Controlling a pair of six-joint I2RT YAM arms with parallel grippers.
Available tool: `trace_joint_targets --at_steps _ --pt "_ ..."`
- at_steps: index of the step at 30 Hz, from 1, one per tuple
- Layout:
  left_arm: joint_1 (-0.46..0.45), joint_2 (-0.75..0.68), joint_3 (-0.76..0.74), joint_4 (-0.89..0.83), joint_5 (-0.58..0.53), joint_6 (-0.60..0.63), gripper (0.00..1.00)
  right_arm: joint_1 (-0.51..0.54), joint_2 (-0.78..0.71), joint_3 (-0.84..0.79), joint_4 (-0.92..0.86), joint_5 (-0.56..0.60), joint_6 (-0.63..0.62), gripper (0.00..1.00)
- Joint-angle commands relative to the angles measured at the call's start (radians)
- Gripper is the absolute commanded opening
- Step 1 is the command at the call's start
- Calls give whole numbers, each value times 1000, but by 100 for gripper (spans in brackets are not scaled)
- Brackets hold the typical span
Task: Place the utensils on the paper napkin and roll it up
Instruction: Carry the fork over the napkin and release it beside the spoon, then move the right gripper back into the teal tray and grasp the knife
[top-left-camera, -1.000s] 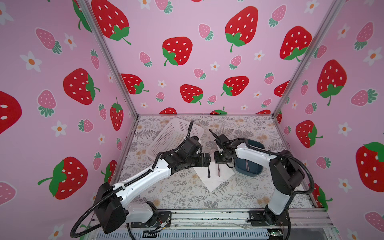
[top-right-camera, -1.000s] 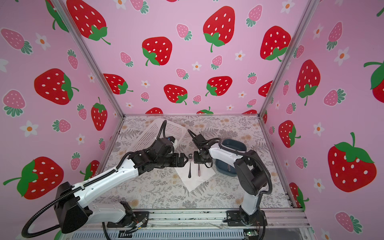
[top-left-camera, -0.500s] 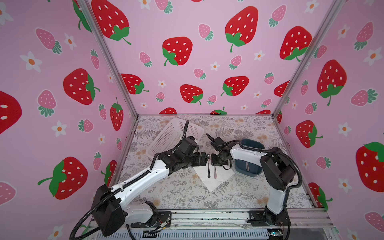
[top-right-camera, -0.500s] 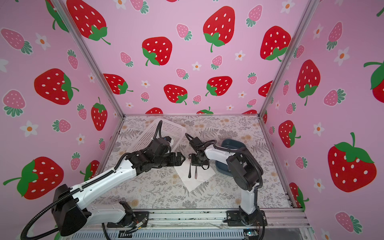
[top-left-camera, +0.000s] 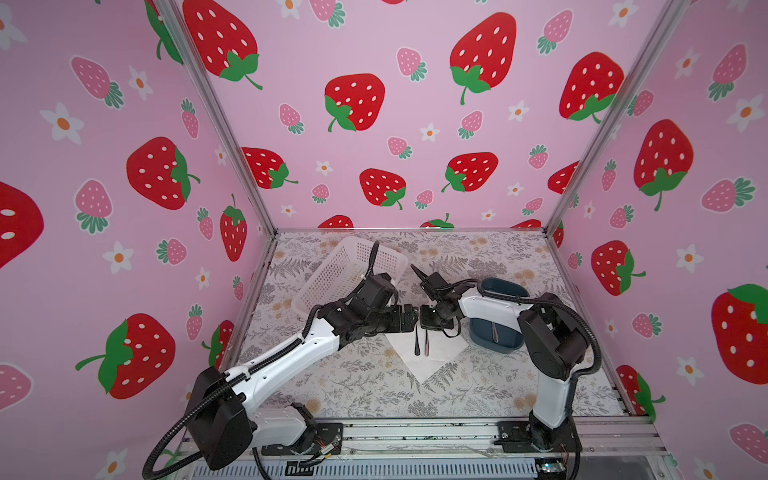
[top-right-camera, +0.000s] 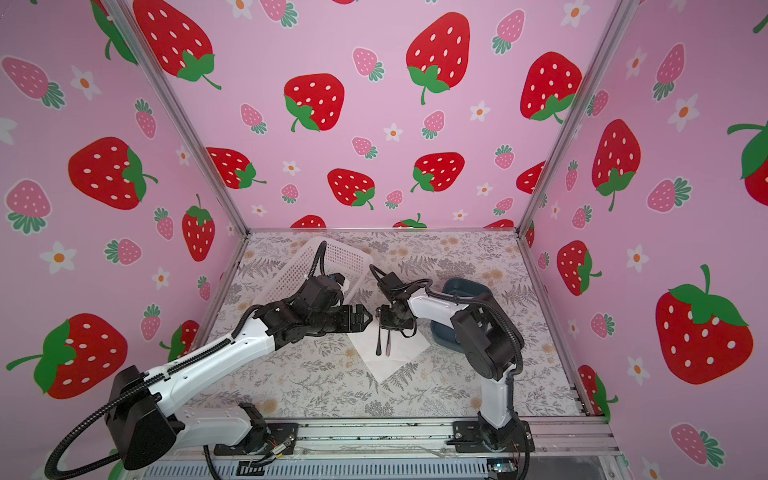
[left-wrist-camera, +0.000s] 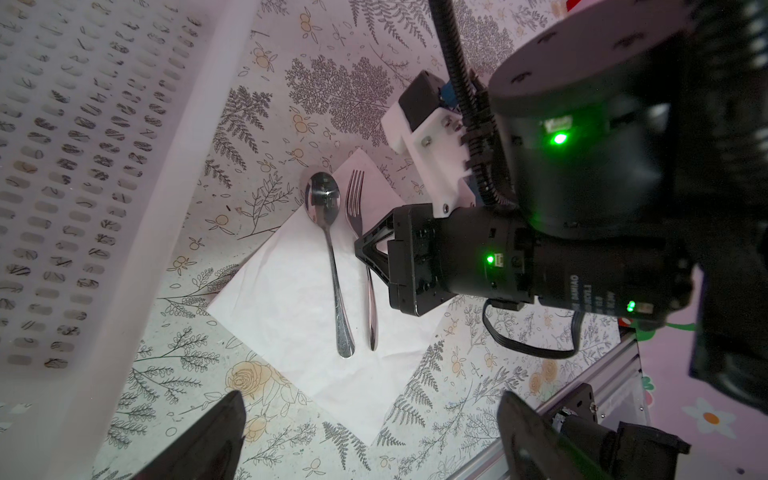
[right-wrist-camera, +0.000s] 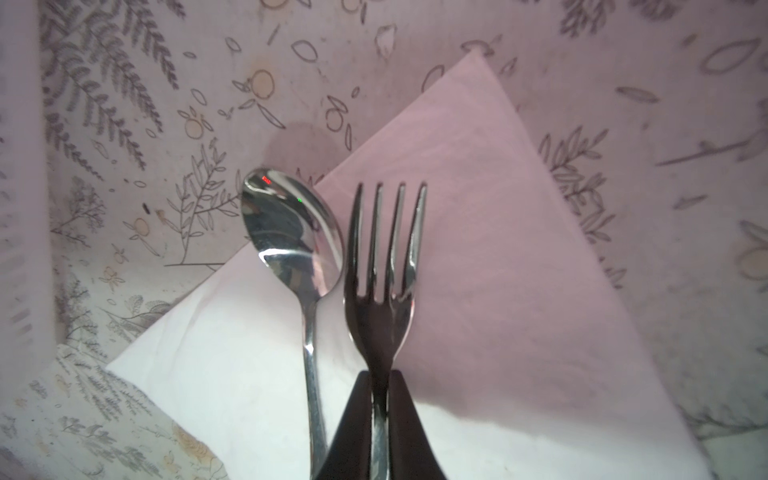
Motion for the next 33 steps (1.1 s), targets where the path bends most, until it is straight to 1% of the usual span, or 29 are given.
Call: trace_joint_targets --at_steps 1,8,9,11,14,18,22,25,27,30,33 --pt "5 13 19 4 15 0 96 3 1 21 -8 -11 14 16" --pt "6 23 35 1 29 11 96 -5 -66 3 0 -8 10 18" --pt "5 26 37 1 29 13 96 -7 -85 -4 -2 2 10 18" --pt "5 35 46 5 72 20 96 -18 -130 -21 -6 27 8 18" --pt "5 57 57 21 118 26 95 -45 -217 -55 -30 111 -4 18" --pt "-5 107 69 53 185 24 95 -144 -363 -152 -68 229 -20 18" --pt "-36 173 110 63 226 26 95 -323 -466 -271 -73 207 -99 19" --pt "-67 231 163 53 250 42 95 -435 -458 -305 -99 177 -196 21" --pt "-87 266 201 38 252 50 95 -477 -409 -296 -135 152 -261 21" --pt "-110 311 243 27 267 57 95 -490 -330 -264 -183 174 -334 22" --pt "-123 338 268 17 276 61 95 -494 -268 -238 -197 182 -374 23"
